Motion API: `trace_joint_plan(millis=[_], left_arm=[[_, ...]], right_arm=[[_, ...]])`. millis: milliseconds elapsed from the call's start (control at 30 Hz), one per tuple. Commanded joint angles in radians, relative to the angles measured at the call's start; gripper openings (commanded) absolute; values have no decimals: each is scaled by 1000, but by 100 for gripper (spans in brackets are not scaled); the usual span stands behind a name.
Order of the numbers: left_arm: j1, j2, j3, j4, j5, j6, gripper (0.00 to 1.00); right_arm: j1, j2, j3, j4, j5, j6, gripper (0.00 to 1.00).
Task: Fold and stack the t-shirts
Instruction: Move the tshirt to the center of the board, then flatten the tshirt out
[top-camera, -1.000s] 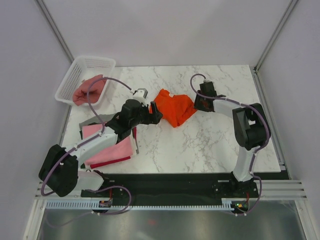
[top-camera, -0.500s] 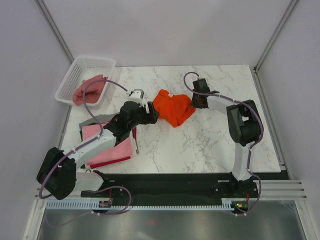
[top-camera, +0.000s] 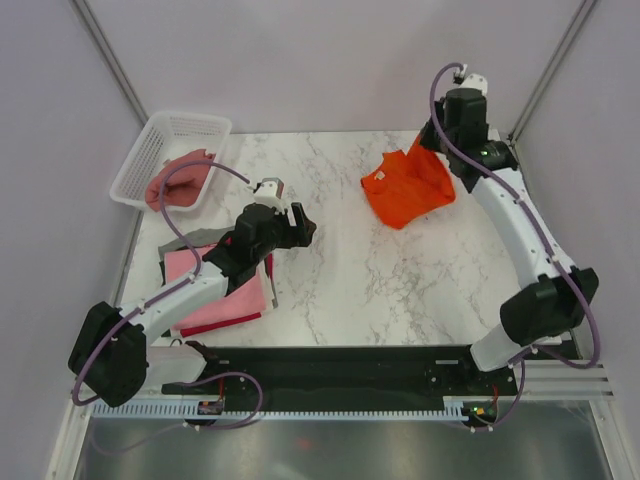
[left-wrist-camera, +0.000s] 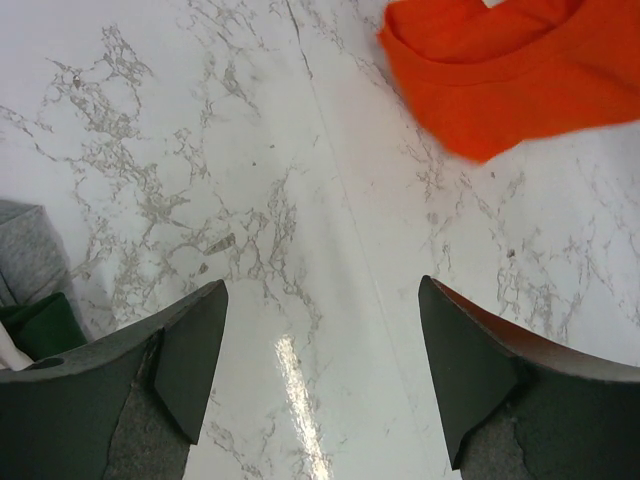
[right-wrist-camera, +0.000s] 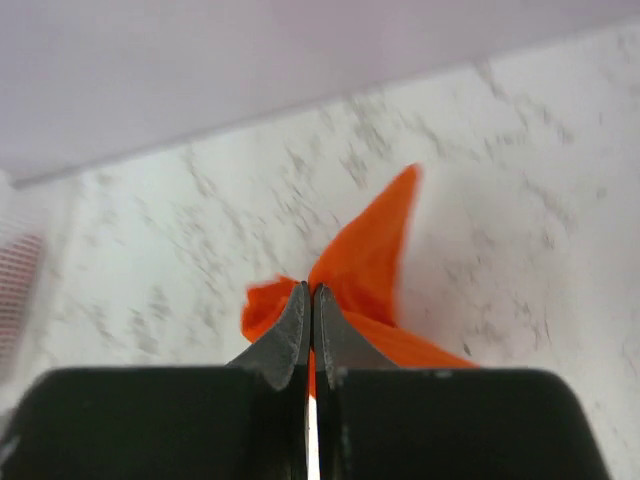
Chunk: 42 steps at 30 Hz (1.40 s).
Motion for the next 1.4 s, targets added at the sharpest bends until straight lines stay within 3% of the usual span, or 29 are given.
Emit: trace_joint_plan(millis=[0,267,367,467,533,667,833,867,900,933,967,1033,1133,1233,1267,1367], left_arm=[[-1,-26,-2,42,-27,8,85],[0,-20,-7,42,-36,6,85],[0,-21,-10,42,-45,8,85],[0,-21,-10,42,-51,6,85],[0,-21,-9,42,-51,6,85],[0,-23,-9,36,-57,6,85],[2,-4,5,20,-74,9,85],[2,0,5,17,-73,8,85],[2,6,10,14,-74,8,85],[2,11,17,10,-74,8,85],[2,28,24,-3,-74,11,85],[2,40,36,-12,-73,15,85],[2,62,47,-24,-60,20,85],[0,89,66,-26,-14,29,84],[0,97,71,-27,-4,31,83],[0,134,87,-33,21,29,83]], right_arm=[[54,-102,199,-21,-48,-27,0],[282,35,579,-174,-194,-36,0],[287,52,688,-185,-167,-35,0],[286,31,736,-185,-26,-75,0],[278,2,708,-188,131,-93,0],[121,-75,498,-176,148,-31,0],[8,-214,31,-90,168,34,2],[-1,-231,-35,-60,206,45,7],[-13,-259,-154,-49,214,71,20],[-38,-271,-212,-32,209,76,40],[-49,-282,-266,5,209,86,89],[-72,-313,-385,23,237,108,98],[-72,-357,-487,80,163,56,93],[-70,-346,-547,91,46,34,77],[-70,-339,-562,92,18,16,67],[-67,-300,-629,132,-102,1,56]])
